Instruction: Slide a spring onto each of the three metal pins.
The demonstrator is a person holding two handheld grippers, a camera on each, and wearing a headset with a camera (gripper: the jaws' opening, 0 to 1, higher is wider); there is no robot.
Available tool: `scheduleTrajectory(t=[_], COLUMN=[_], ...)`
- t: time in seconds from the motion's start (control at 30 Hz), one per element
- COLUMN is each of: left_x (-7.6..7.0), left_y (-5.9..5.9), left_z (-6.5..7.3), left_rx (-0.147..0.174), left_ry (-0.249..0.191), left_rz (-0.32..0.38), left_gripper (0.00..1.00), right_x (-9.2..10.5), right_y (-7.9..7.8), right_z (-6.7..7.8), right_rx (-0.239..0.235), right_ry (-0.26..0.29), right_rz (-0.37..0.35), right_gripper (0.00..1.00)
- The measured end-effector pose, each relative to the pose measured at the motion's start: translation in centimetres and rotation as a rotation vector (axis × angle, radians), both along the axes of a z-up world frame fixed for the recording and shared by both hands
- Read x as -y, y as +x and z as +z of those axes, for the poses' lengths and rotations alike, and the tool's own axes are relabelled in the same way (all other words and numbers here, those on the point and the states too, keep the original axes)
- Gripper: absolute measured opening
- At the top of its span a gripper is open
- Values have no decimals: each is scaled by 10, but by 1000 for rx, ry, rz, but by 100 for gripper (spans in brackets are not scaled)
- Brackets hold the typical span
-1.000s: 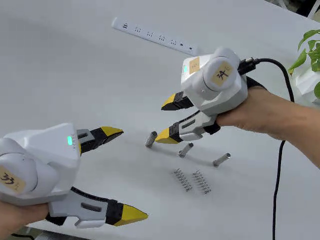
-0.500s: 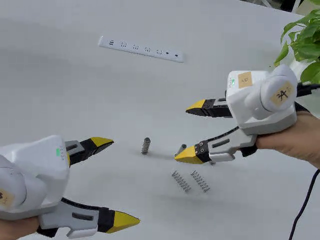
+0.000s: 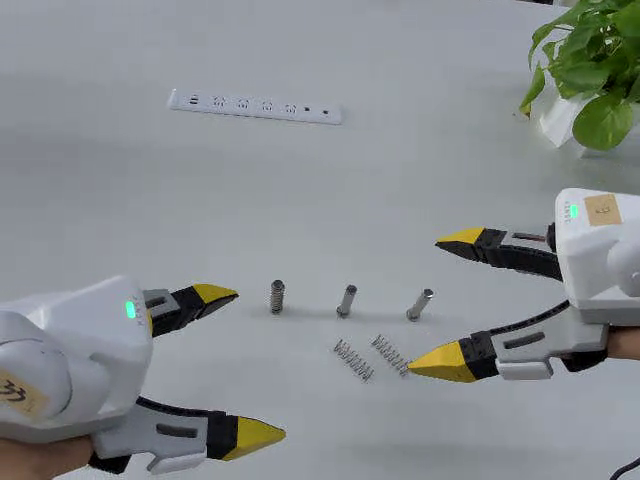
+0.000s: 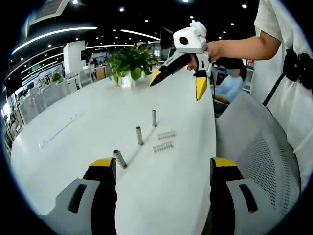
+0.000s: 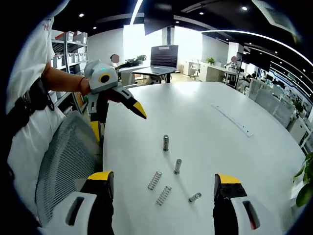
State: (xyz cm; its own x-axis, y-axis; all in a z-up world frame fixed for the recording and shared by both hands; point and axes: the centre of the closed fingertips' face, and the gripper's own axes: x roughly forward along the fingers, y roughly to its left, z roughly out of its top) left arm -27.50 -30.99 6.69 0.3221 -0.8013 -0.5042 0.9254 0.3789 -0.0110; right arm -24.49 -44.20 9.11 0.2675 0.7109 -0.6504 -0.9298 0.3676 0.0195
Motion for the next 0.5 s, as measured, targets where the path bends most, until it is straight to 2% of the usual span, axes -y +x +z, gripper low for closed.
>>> scheduleTrajectory(t=[0.07,0.23,0.37,0.47,0.5], left_x=[5,18,29,43,46], left_y=[0,3,3,4,5], left_z=[-2,-7,-16,-24,-26], left_rx=[3,-1,-4,-10,-2], left_ry=[15,41,90,107,118], left_rz=[-20,-55,-95,-125,-137], left_gripper=[75,70,65,61,59], right_x=[8,22,31,38,40], right_y=[-4,-11,-16,-19,-20], right_z=[-2,-7,-13,-17,-18], right_rx=[4,-12,-17,-24,-25], right_ry=[11,49,55,69,69], right_rz=[-18,-77,-108,-137,-143], right_gripper=[88,88,88,87,87])
